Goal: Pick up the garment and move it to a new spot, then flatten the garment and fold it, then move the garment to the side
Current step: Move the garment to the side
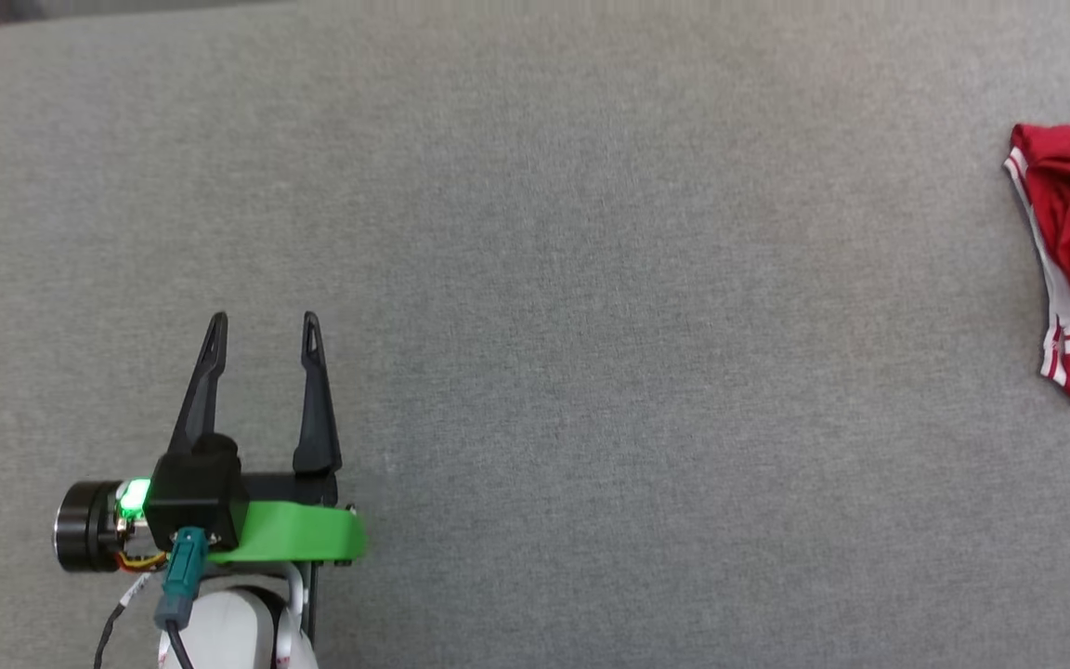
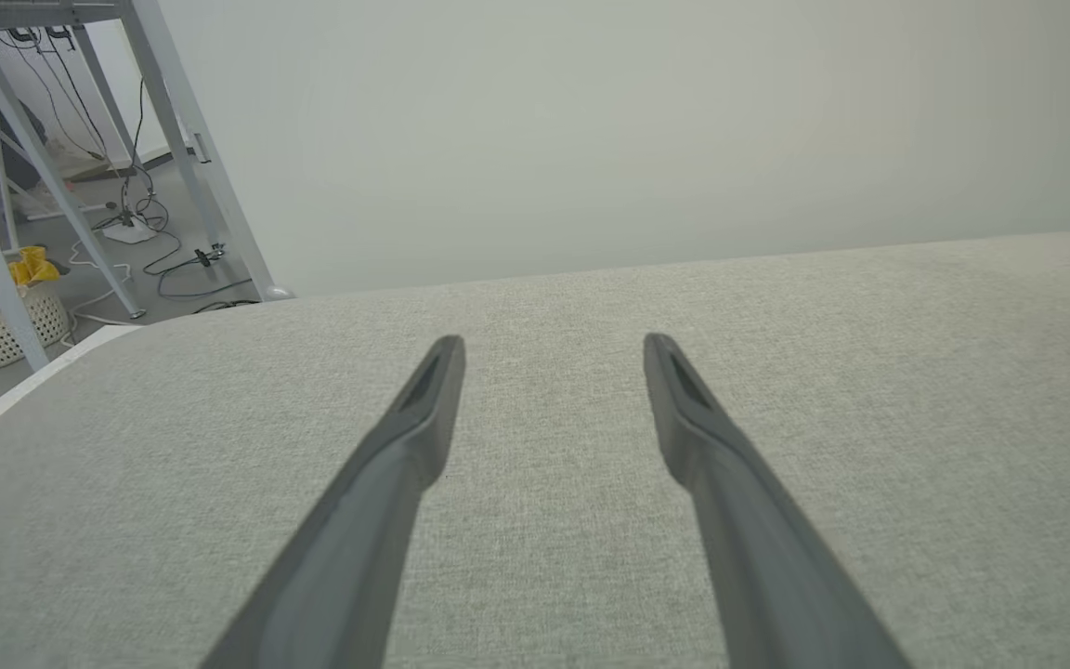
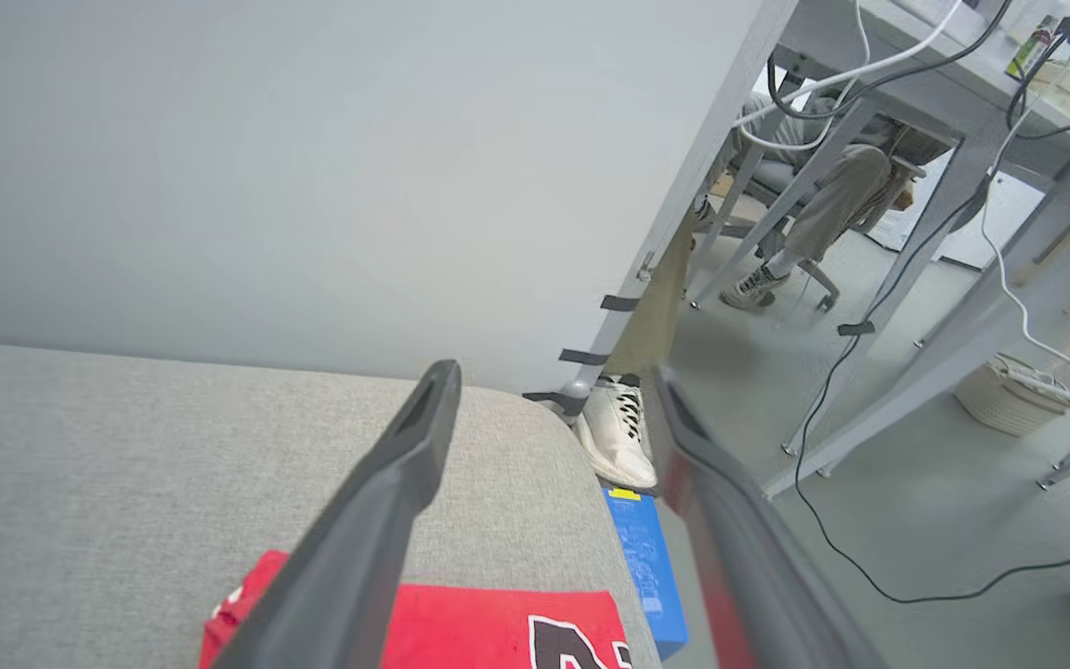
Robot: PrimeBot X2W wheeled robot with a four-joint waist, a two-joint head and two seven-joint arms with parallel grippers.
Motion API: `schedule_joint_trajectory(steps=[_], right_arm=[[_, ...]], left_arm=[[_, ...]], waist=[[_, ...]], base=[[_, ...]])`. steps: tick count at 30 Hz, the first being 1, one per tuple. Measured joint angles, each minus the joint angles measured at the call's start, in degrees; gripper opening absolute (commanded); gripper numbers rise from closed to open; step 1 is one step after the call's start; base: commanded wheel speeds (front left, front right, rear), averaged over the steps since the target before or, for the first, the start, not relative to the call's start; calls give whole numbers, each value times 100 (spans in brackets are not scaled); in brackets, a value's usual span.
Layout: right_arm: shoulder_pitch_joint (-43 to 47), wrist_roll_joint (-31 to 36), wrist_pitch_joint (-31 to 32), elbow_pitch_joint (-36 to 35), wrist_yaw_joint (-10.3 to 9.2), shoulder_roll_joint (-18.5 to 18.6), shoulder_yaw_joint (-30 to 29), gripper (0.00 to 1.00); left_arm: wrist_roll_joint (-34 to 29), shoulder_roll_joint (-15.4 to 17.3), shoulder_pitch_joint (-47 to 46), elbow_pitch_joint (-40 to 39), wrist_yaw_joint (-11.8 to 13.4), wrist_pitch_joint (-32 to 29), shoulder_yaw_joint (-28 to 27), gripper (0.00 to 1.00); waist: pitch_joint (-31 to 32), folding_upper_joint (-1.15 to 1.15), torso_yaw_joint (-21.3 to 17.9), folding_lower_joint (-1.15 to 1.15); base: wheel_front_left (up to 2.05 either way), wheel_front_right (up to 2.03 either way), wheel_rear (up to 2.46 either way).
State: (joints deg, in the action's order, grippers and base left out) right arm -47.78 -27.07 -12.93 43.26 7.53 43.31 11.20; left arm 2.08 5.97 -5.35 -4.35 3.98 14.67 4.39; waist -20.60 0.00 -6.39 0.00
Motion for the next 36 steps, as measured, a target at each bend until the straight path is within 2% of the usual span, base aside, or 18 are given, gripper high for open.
schedule_joint_trajectory(steps=[5, 9, 13, 16, 23, 27, 36], right_arm=[[474, 550, -156, -936, 0, -568, -692, 100], [1106, 1062, -181, -2309, 0, -1187, -1384, 100], [1894, 1483, -182, -3416, 0, -1893, -1724, 100], [2362, 1646, -182, -3917, 0, -2329, -1747, 100], [3226, 1803, -182, -4277, 0, -3038, -1515, 100], [3607, 1806, -182, -4258, 0, -3341, -1381, 100], [4486, 1806, -182, -4111, 0, -3735, -1306, 100]], left_arm=[[25, -35, 206, 73, -1, -1, -46, 100], [55, -59, 267, 143, -21, 0, -87, 100], [69, -90, 367, 193, -29, 0, -87, 100], [70, -101, 433, 223, -47, -1, -98, 100], [85, -108, 531, 333, -105, 0, -158, 100], [83, -111, 561, 386, -131, 0, -179, 100], [86, -144, 651, 512, -252, -1, -165, 100]], waist=[[424, 0, 112, 0], [705, 0, 235, 0], [950, 0, 387, 0], [1114, 0, 497, 0], [1440, 0, 710, 0], [1572, 0, 778, 0], [1802, 0, 815, 0]], base=[[0, 0, 0], [0, 0, 0], [0, 0, 0], [0, 0, 0], [0, 0, 0], [0, 0, 0], [0, 0, 0]])
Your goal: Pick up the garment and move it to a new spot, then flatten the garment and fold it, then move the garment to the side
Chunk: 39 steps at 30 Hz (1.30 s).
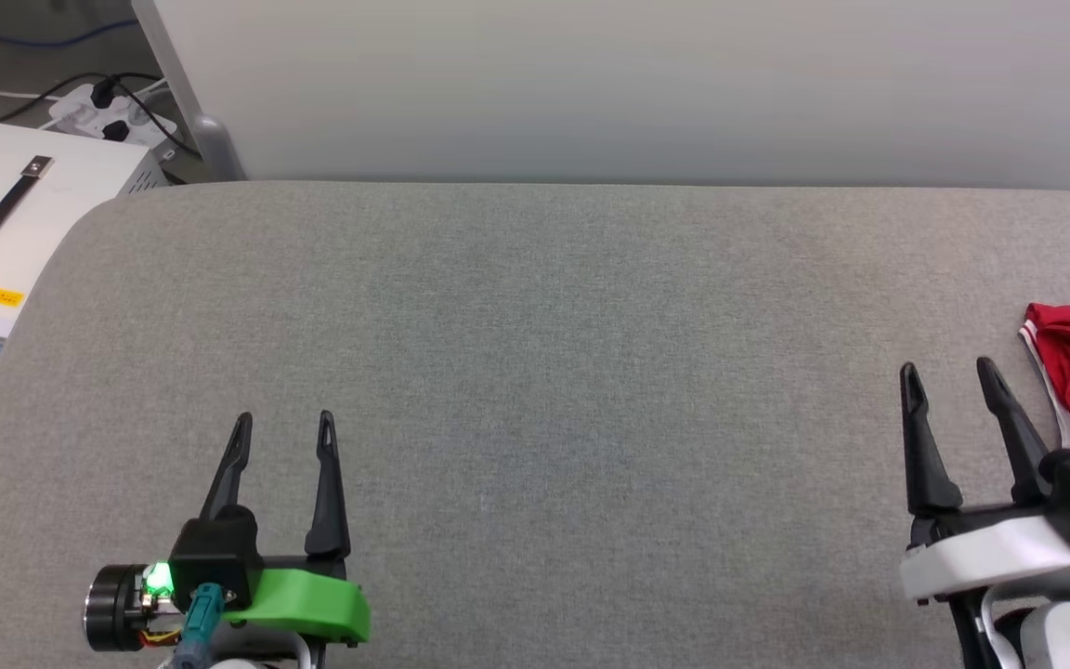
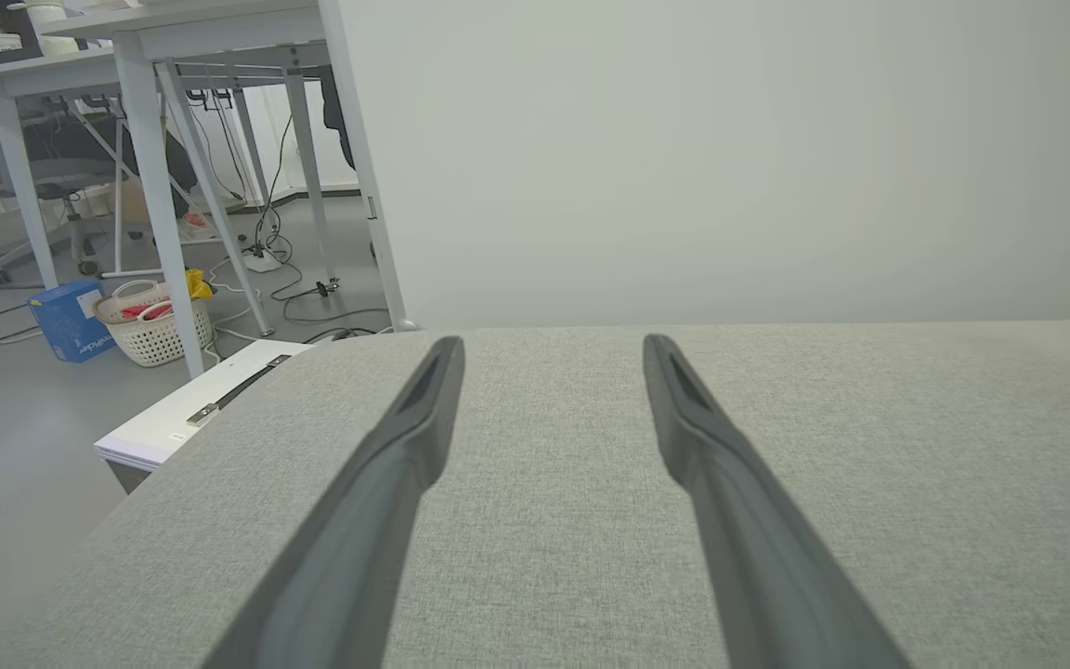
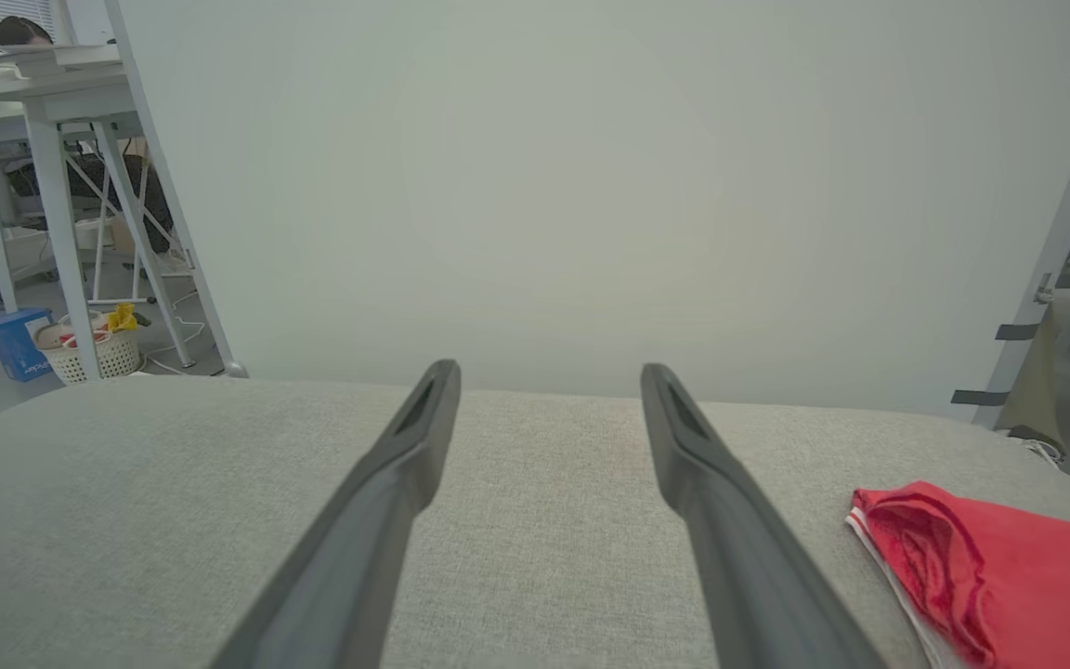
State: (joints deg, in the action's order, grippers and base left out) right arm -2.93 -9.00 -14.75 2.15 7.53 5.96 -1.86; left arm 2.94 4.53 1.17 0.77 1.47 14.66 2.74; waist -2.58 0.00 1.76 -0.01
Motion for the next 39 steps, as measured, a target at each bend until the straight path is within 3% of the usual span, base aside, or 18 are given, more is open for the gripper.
schedule_joint_trajectory(steps=[10, 25, 26, 39], right_arm=[[693, 26, 0, -153, 0, -148, -90, 100], [868, 15, 0, -64, 0, -170, -51, 100], [868, 18, 3, -62, 0, -170, -51, 0], [867, 34, 90, -65, 0, -171, -45, 0]], left_arm=[[15, -56, 220, 87, -118, 0, 16, 100], [14, -74, 327, 90, -180, 0, -15, 100], [14, -74, 326, 90, -179, -8, -12, 0], [11, -74, 320, 86, -175, -110, -9, 0]], waist=[[222, 0, -54, 0], [326, 0, -144, 0], [327, 0, -145, 0], [323, 0, -149, 0]], base=[[0, 0, 0], [0, 0, 0], [0, 0, 0], [0, 0, 0]])
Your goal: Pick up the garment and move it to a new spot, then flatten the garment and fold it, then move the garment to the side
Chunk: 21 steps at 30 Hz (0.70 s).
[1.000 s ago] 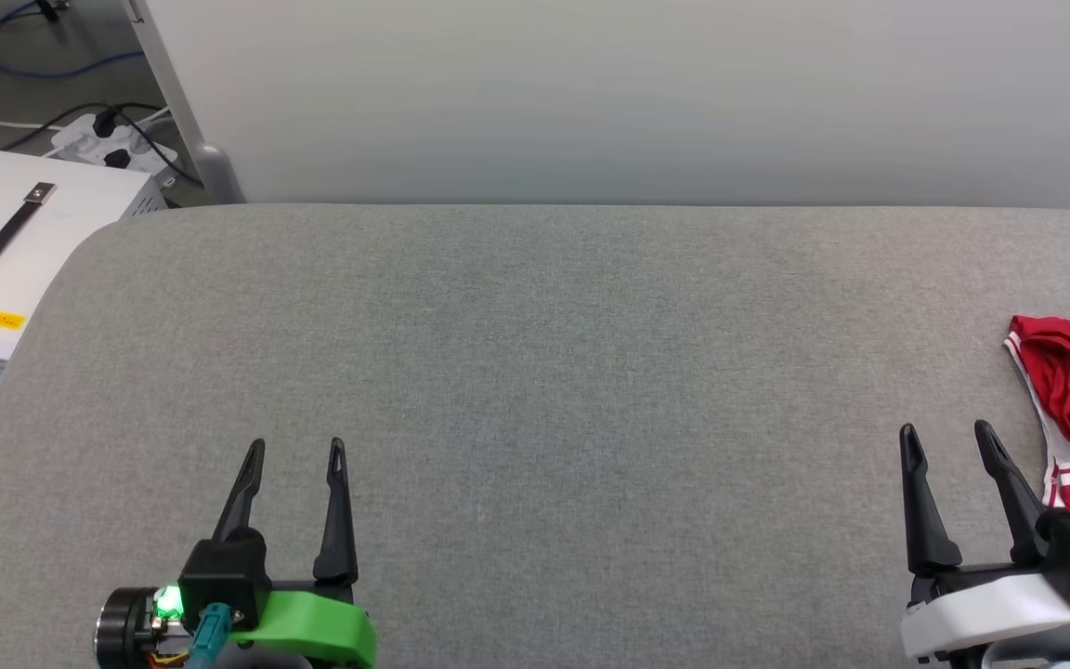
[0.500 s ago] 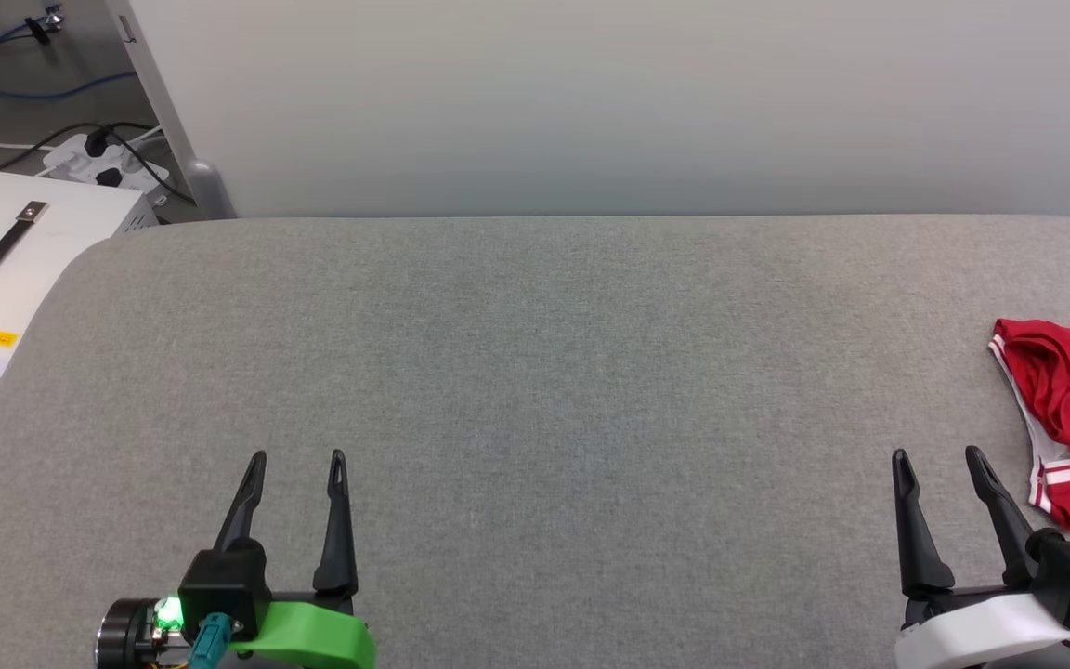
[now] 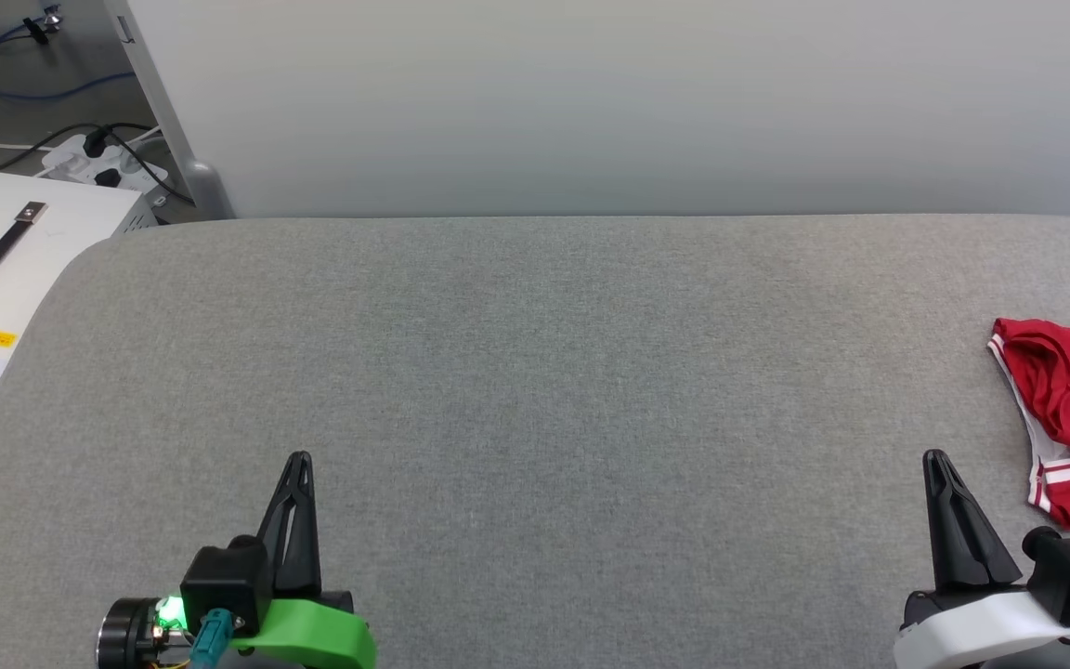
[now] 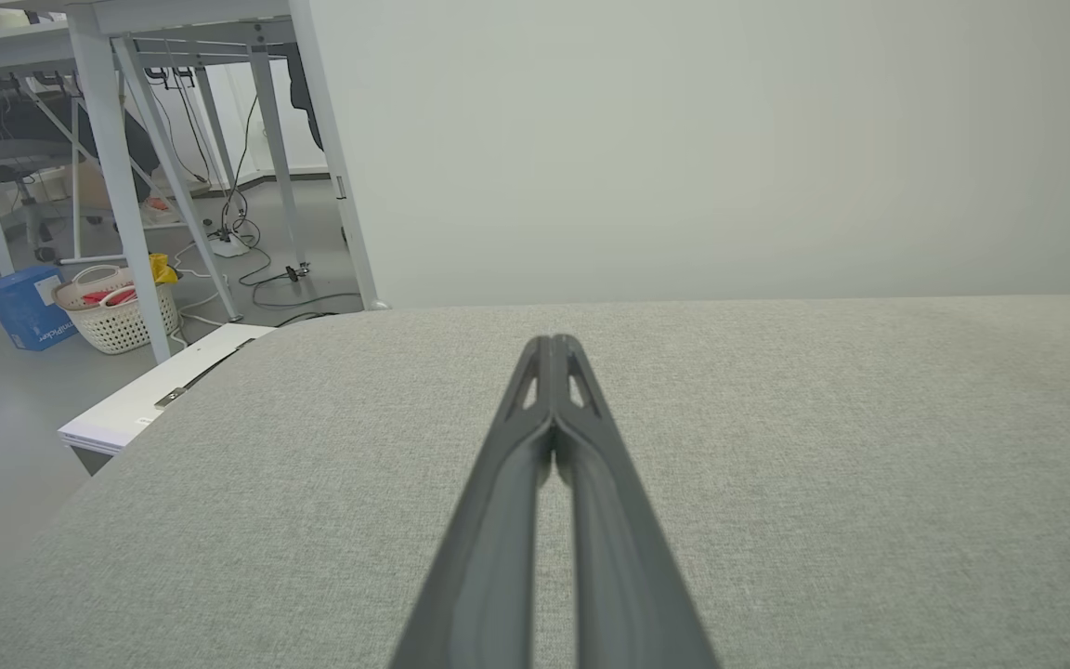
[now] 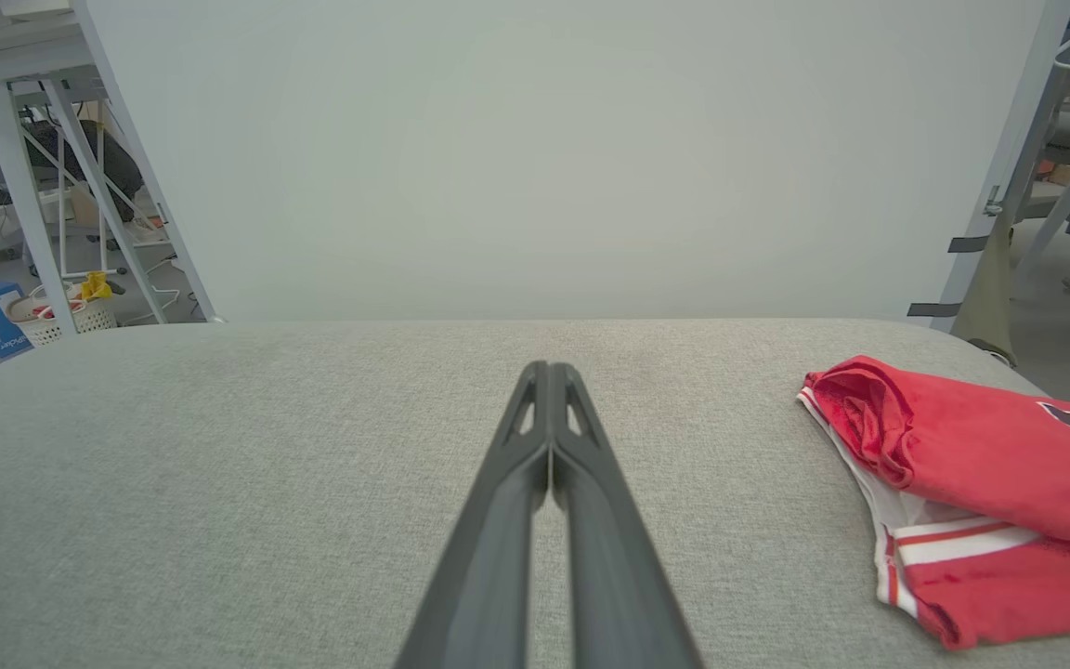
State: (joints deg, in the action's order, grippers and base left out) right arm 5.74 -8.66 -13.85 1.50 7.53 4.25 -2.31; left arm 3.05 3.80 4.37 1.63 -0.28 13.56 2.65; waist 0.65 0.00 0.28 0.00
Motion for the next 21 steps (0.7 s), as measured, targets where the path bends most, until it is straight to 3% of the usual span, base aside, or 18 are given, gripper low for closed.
schedule_joint_trajectory(steps=[21], right_arm=[[-60, 197, 328, -13, 0, -24, 52, 0]], left_arm=[[-55, -5, -31, -29, 1, -310, -65, 0]], waist=[[-16, 0, -6, 0]], base=[[0, 0, 0]])
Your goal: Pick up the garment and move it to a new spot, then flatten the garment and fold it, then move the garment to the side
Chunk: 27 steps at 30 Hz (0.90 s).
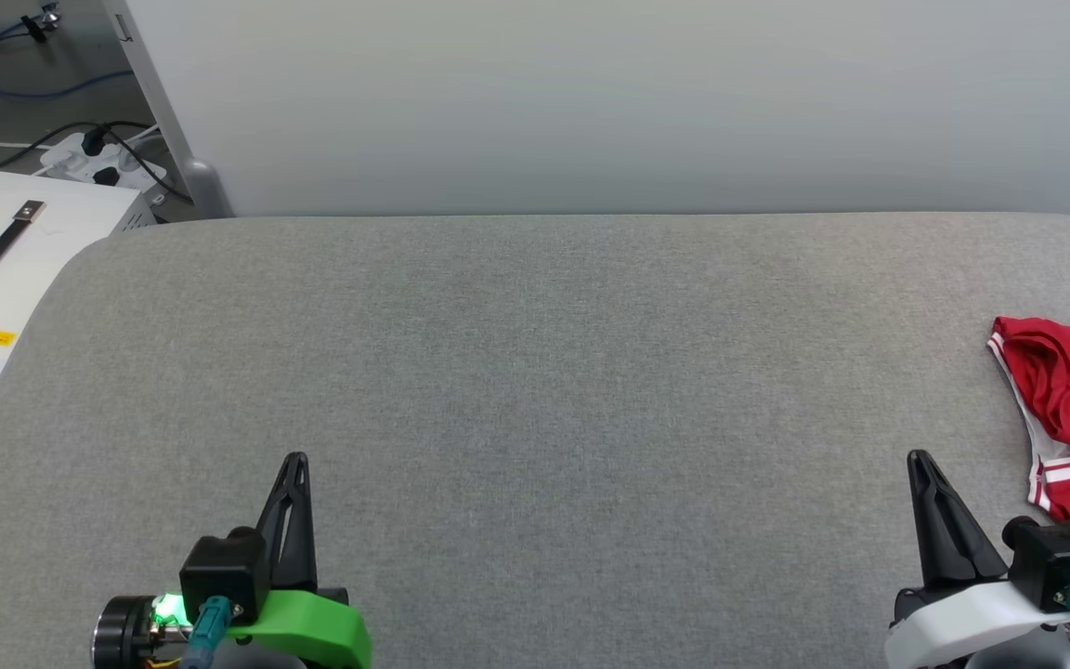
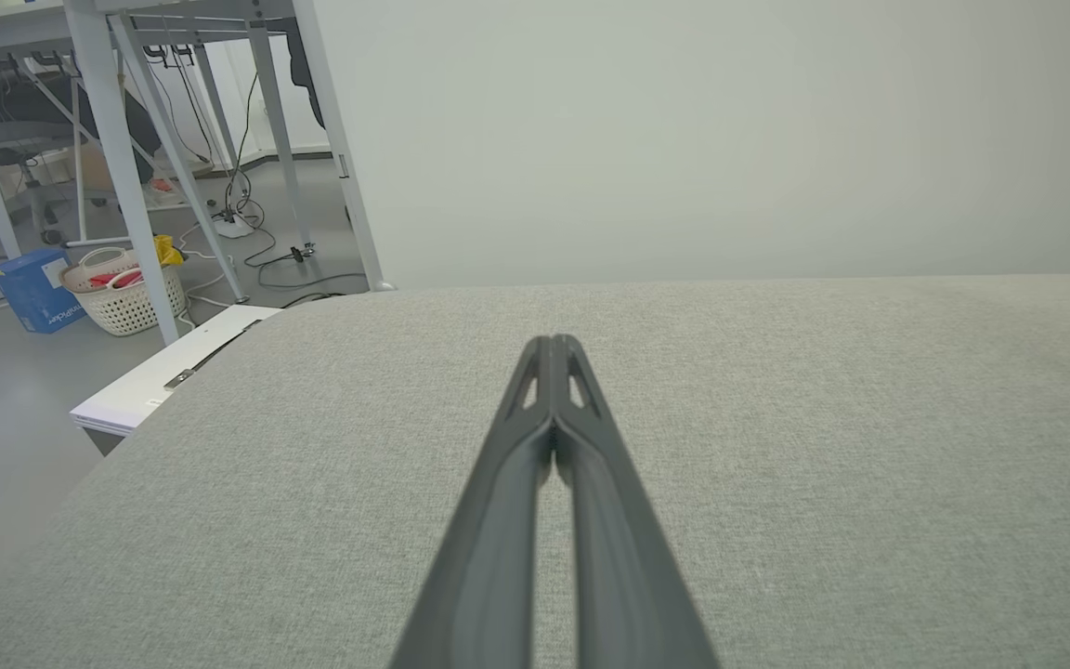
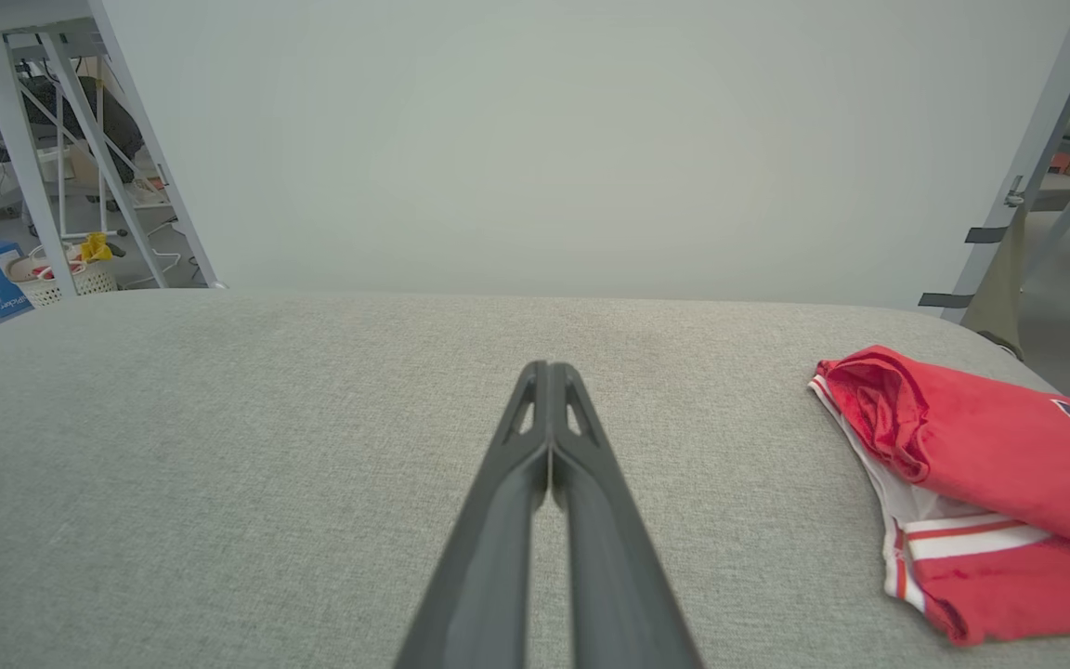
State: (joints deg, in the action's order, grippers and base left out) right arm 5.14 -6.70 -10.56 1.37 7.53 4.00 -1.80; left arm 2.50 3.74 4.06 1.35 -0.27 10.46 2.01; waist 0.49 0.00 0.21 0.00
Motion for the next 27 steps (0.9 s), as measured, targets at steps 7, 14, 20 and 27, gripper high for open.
schedule_joint_trajectory(steps=[7, 14, 20, 27], right_arm=[[-58, 58, 78, -8, 0, -4, 11, 0], [-61, 102, 169, -15, 0, -13, 23, 0], [-85, 149, 233, -20, 0, -18, 32, 0], [-125, 190, 322, -26, 0, -23, 46, 0]], left_arm=[[-5, -3, -5, -3, 0, -79, -13, 0], [-20, -5, -15, -10, 0, -171, -26, 0], [-51, -10, -44, -18, 0, -240, -36, 0], [-53, -13, -74, -30, 0, -304, -48, 0]], waist=[[-4, 0, -2, 0], [-8, 0, -3, 0], [-11, 0, -5, 0], [-15, 0, -7, 0]], base=[[0, 0, 0], [0, 0, 0], [0, 0, 0], [0, 0, 0]])
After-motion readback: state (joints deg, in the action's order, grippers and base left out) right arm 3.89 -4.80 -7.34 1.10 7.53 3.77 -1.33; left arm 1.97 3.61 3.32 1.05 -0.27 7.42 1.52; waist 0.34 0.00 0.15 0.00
